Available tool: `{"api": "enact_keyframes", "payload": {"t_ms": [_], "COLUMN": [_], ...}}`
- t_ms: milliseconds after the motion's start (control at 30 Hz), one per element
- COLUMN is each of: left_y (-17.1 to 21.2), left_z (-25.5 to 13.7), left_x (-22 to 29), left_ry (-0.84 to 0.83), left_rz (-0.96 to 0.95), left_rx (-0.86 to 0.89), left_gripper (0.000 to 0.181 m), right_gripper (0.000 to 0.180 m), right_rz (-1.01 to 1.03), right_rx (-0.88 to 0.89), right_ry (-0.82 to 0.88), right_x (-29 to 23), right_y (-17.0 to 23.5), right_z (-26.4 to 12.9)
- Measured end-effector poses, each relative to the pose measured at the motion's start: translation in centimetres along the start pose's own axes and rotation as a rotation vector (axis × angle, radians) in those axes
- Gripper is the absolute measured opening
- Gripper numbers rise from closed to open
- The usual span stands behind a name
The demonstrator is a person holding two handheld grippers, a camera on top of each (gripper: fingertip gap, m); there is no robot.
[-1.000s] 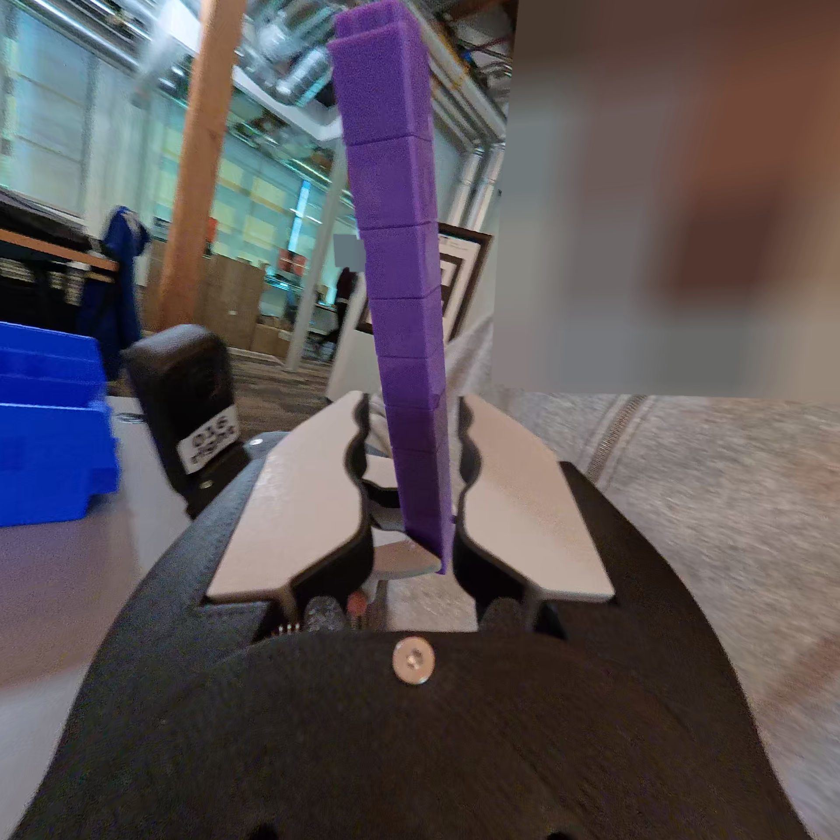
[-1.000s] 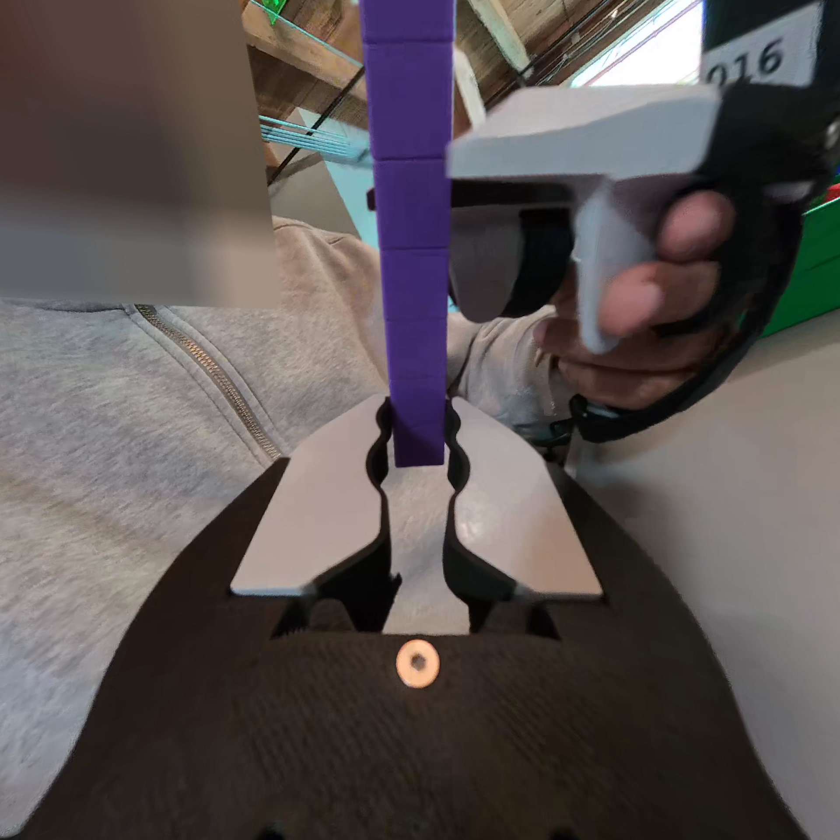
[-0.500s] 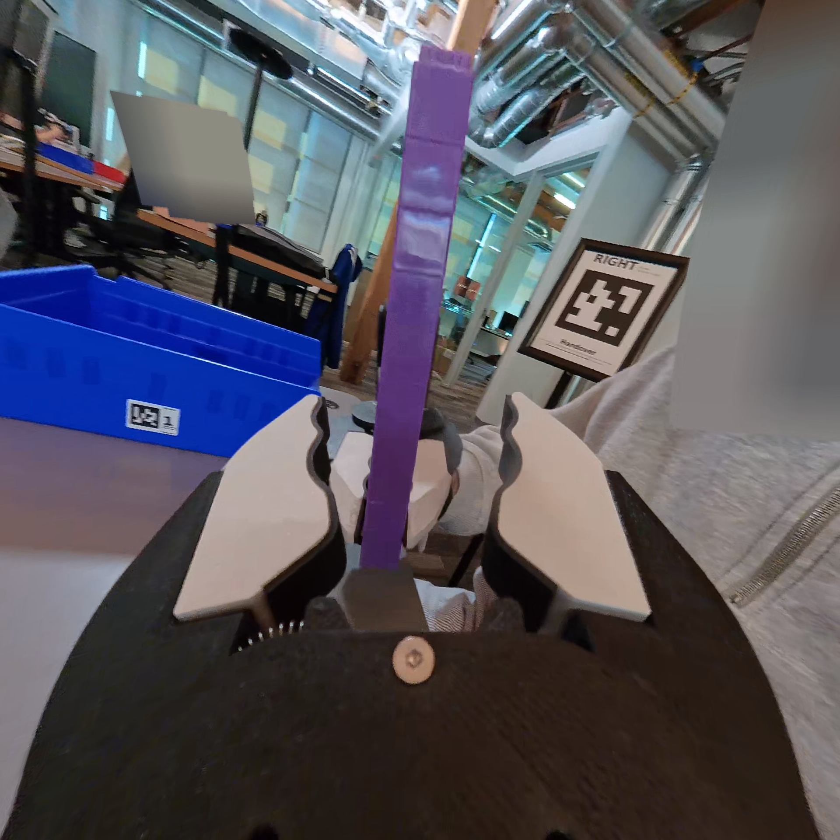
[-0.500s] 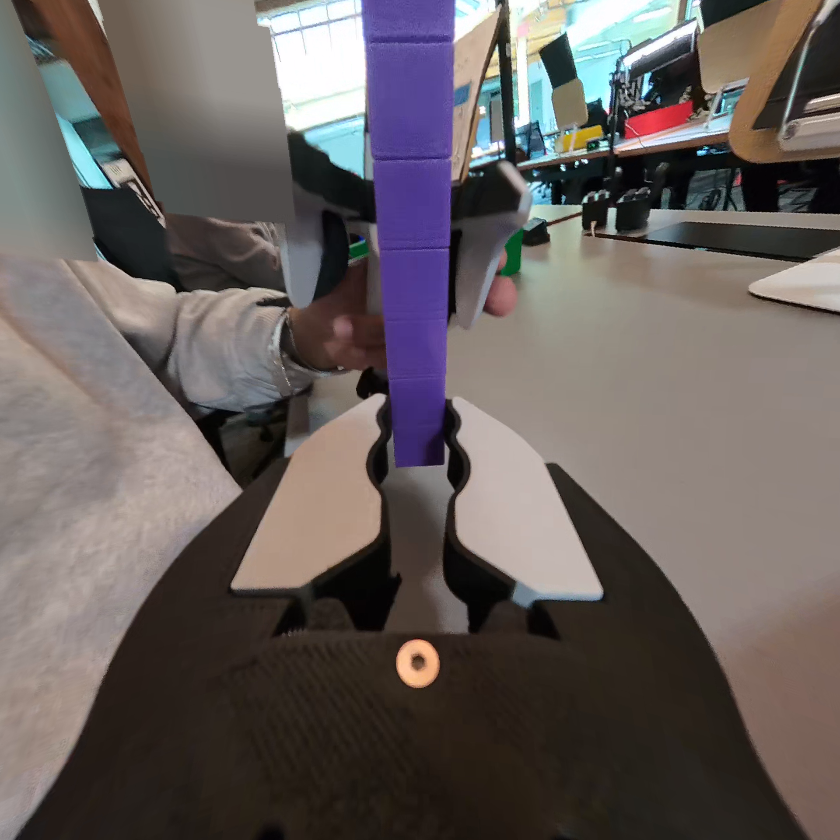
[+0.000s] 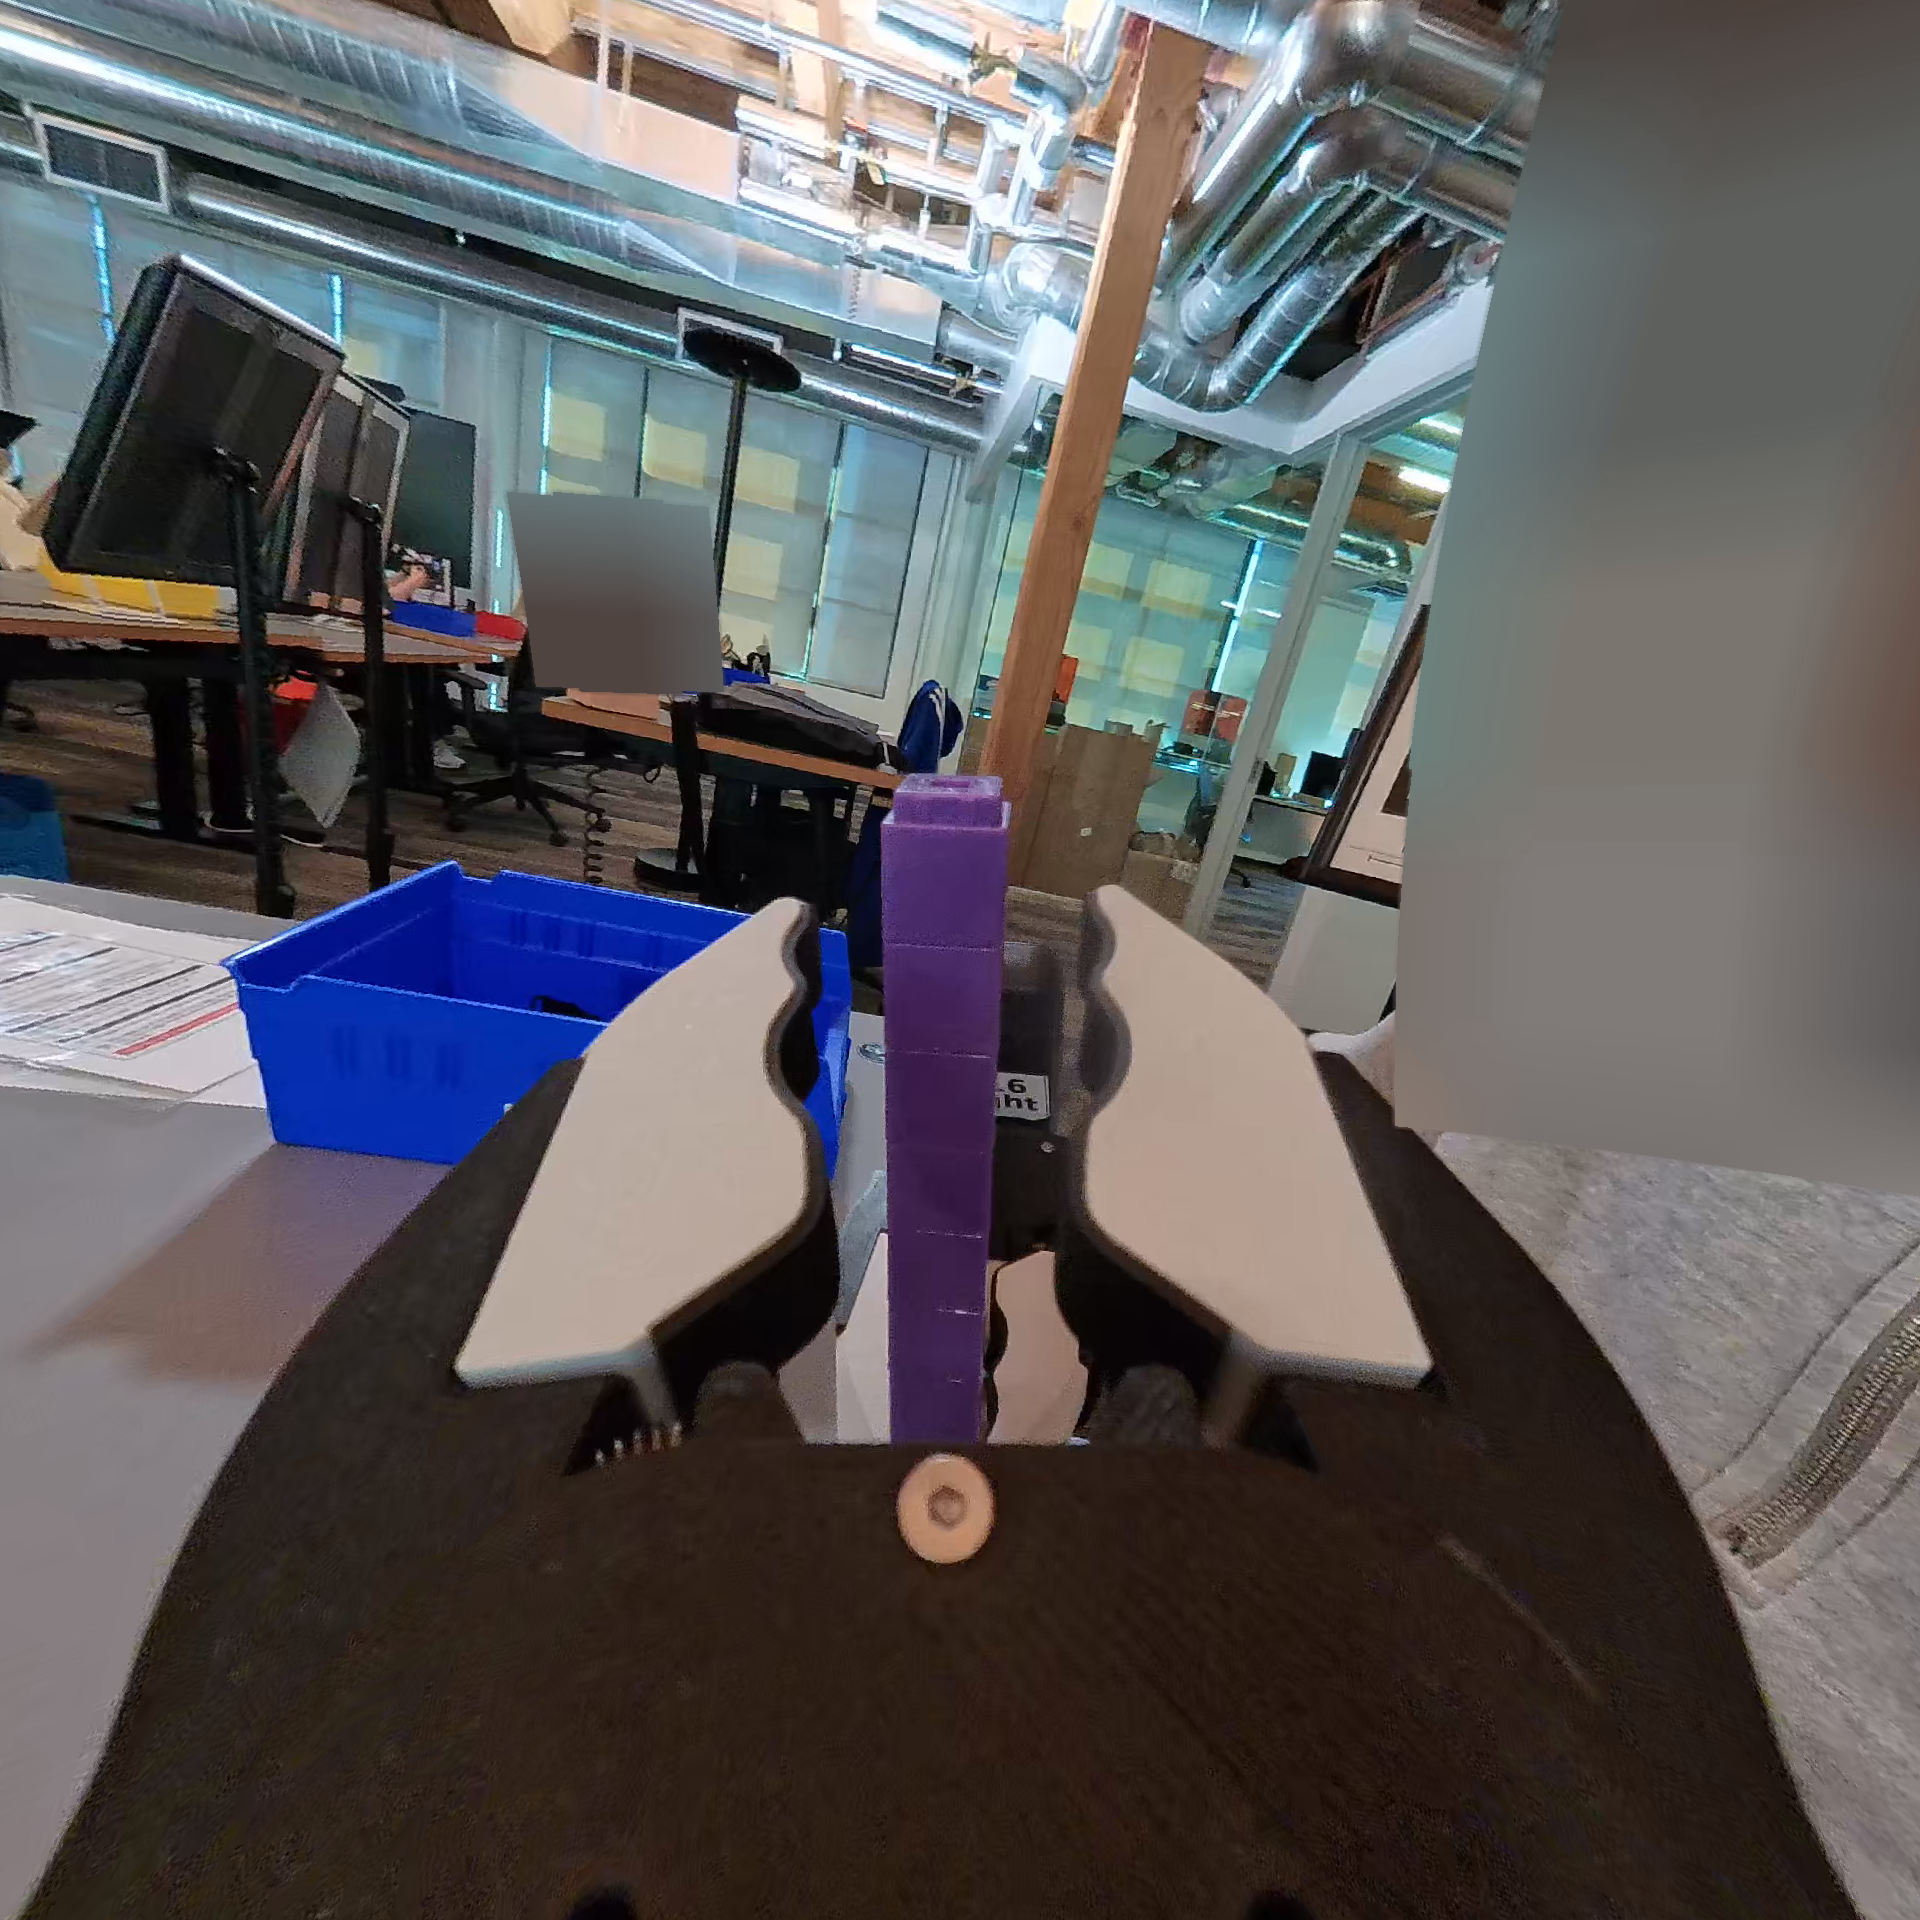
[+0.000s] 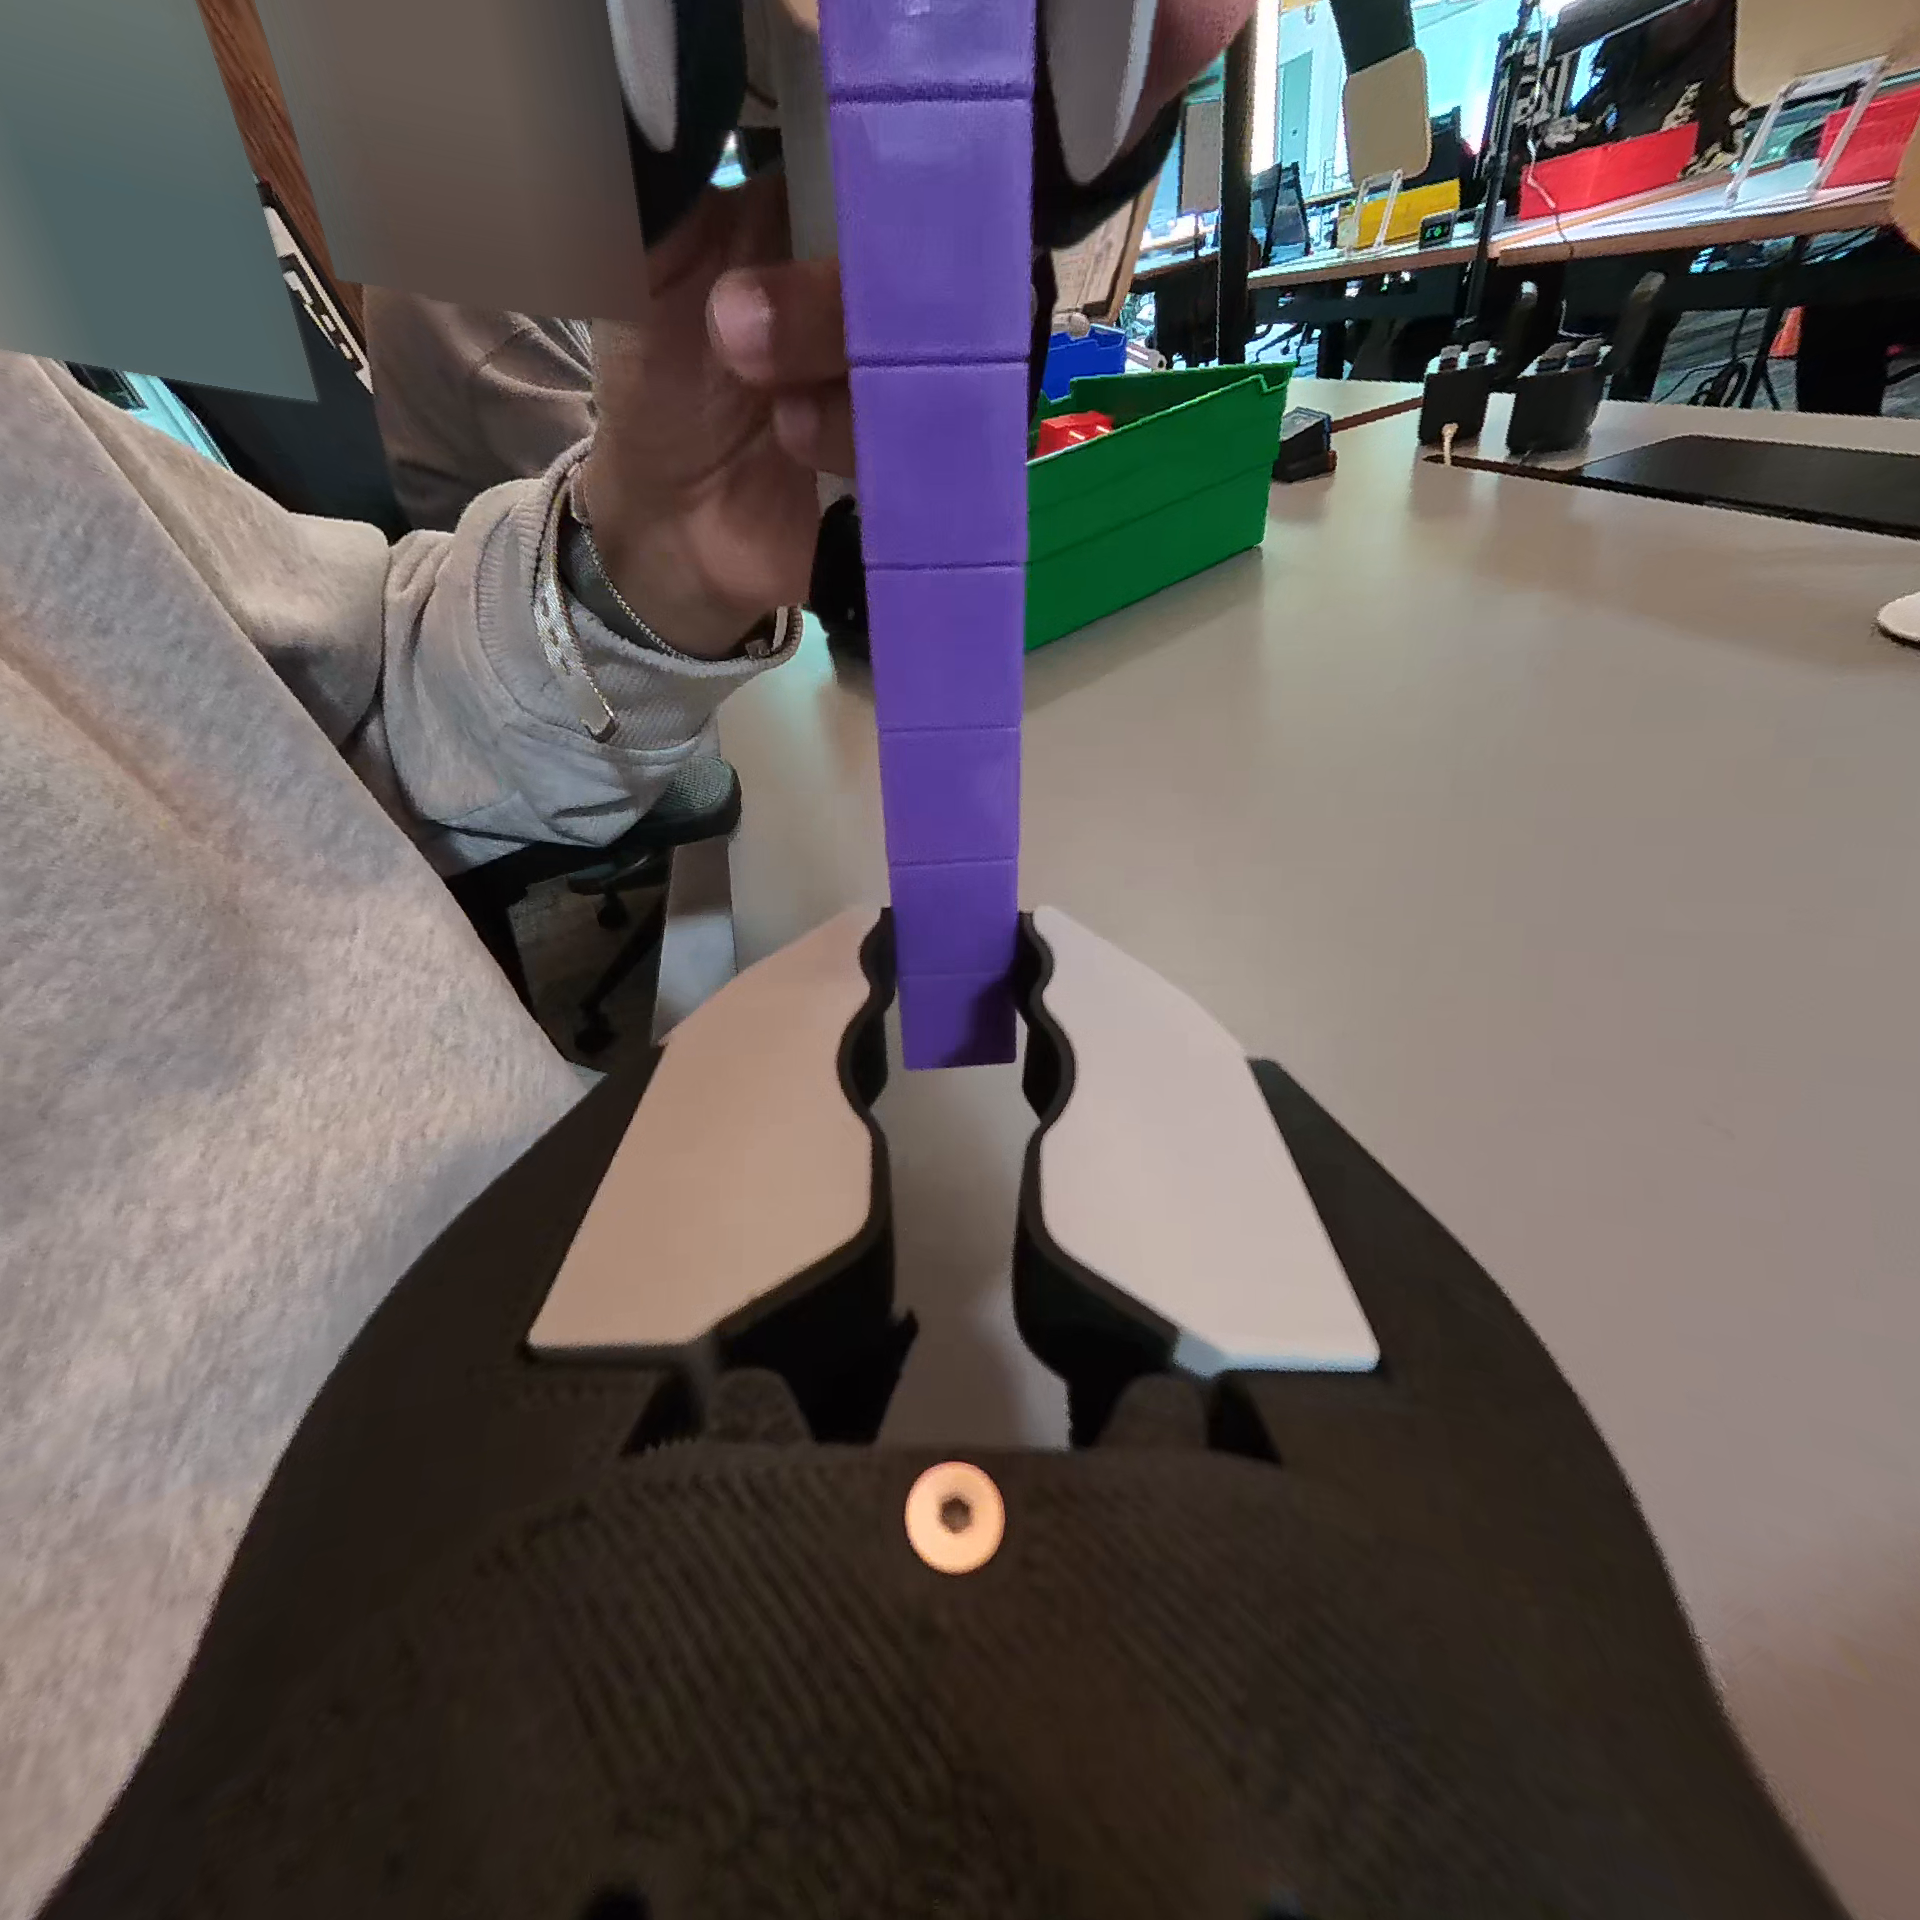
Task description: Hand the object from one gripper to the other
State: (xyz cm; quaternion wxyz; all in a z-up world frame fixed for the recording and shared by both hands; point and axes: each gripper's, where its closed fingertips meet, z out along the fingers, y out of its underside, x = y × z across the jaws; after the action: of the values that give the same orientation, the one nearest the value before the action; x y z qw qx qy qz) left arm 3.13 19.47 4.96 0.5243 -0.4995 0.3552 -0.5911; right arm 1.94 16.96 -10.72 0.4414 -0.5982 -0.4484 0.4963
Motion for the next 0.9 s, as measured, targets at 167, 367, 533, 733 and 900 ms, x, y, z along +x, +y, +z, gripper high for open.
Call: {"api": "enact_keyframes", "payload": {"t_ms": [167,367,533,733,900], "left_y": [0.0,0.1,0.3,1.9,3.6], "left_z": [-0.3,-0.4,-0.4,0.0,0.7], "left_x": [-0.1,-0.5,-0.6,-1.0,-1.1], "left_ry": [0.006,-0.022,-0.027,-0.029,-0.019], "left_rz": [-0.023,-0.003,0.009,-0.027,-0.070], "left_rx": [-0.009,-0.023,-0.035,-0.061,-0.084], "left_gripper": [0.022,0.021,0.021,0.021,0.021], "right_gripper": [0.022,0.040,0.049,0.050,0.047], "right_rz": [0.005,0.075,0.058,0.022,-0.021], "right_rx": [-0.004,0.025,0.107,0.211,0.229], "right_ry": [0.002,-0.021,0.030,0.091,0.082], "right_x": [-0.1,0.3,1.4,1.8,0.8], "right_y": [0.2,-0.1,-1.6,-3.6,-4.3], "right_z": [0.2,-0.1,-1.2,-2.5,-2.4]}}
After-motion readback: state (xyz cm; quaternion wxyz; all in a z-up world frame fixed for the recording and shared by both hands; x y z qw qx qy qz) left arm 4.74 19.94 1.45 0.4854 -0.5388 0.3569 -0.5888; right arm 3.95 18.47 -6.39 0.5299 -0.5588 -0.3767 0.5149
